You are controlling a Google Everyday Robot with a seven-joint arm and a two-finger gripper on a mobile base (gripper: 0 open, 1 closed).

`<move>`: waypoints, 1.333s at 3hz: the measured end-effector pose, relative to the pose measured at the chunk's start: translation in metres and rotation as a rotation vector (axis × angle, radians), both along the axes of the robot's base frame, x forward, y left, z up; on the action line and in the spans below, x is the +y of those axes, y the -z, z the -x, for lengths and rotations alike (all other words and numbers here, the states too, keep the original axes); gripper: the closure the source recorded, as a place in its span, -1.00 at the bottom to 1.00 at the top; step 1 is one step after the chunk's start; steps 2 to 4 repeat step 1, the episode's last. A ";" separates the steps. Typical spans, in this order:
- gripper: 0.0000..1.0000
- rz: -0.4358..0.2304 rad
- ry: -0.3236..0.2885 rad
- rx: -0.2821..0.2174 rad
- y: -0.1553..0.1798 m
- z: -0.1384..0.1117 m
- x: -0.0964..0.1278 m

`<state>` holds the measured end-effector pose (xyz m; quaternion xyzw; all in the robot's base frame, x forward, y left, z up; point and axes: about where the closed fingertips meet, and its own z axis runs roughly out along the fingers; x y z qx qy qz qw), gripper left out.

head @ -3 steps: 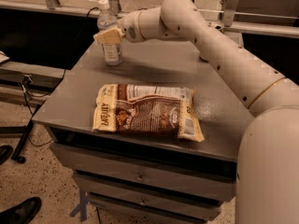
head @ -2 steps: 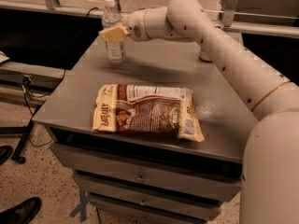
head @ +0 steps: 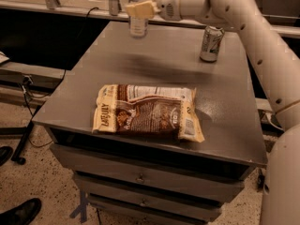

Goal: Pick blue plastic bottle

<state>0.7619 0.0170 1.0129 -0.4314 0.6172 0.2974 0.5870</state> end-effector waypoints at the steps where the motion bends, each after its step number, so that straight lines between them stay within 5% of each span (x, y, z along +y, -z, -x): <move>1: 1.00 -0.003 -0.002 -0.016 -0.008 0.000 -0.003; 4: 1.00 -0.003 -0.002 -0.016 -0.008 0.000 -0.003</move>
Offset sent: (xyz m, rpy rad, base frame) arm 0.0000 0.0000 0.0000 0.0000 0.0000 0.0000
